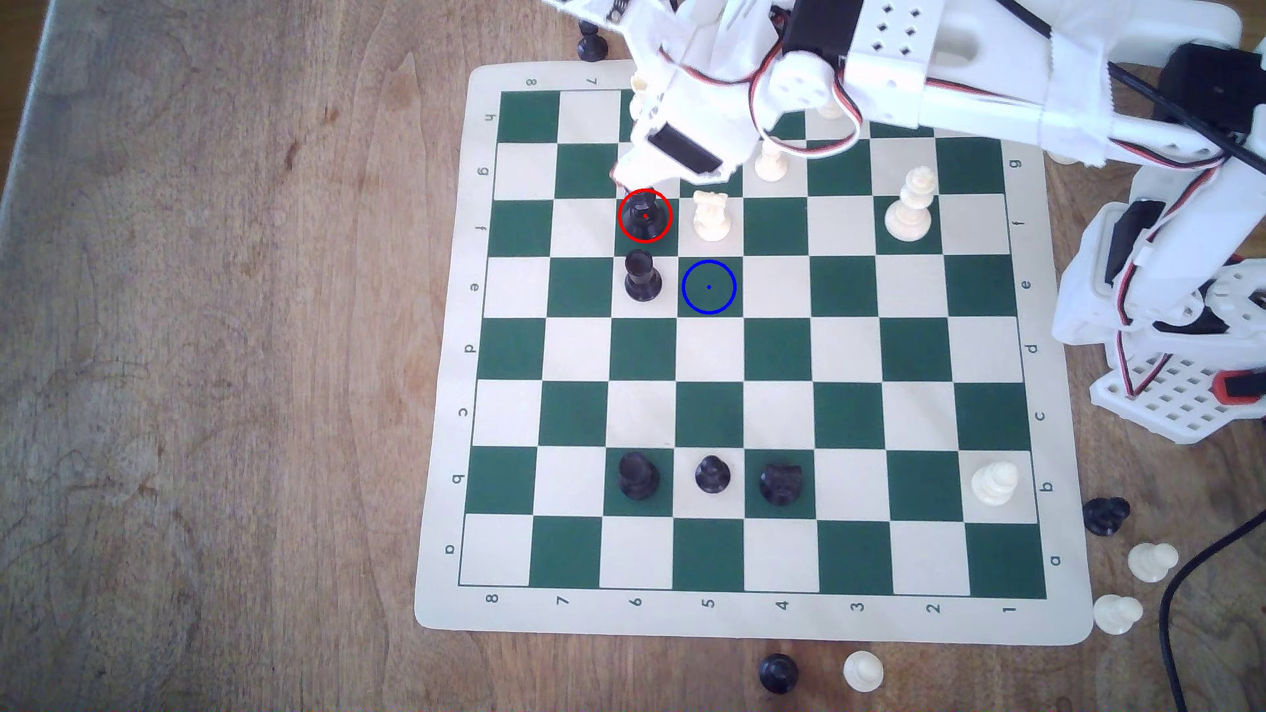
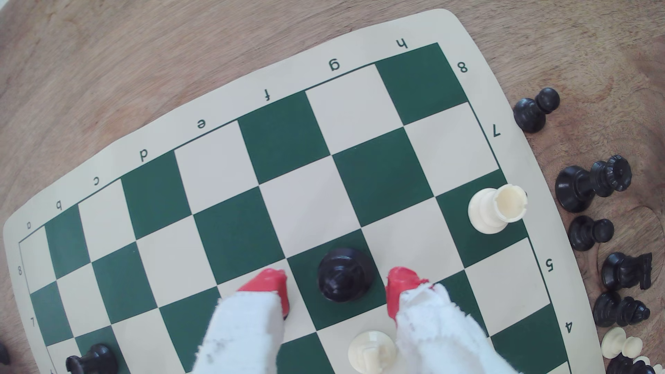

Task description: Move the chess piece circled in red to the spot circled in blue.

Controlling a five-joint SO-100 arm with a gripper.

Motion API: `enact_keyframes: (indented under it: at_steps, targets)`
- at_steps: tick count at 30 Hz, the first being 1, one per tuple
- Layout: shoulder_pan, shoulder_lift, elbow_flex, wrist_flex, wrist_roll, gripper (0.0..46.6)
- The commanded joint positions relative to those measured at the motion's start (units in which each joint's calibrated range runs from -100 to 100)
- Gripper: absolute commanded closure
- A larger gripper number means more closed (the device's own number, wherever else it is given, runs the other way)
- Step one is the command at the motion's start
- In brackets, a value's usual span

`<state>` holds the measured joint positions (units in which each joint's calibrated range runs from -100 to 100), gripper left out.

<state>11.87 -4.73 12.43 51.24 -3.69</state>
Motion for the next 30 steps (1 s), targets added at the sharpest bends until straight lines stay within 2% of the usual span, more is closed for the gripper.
enact_keyframes:
  at_steps: [1, 11, 18, 30]
  targets:
    - [1.0, 0.0, -3.6, -1.3, 0.4, 28.9]
    - [0.6, 3.1, -2.1, -4.7, 0.2, 30.8]
    - [0.4, 5.2, -0.9, -5.6, 0.4, 29.4]
    - [-0.7, 7.4, -0.2, -5.9, 0.3, 29.9]
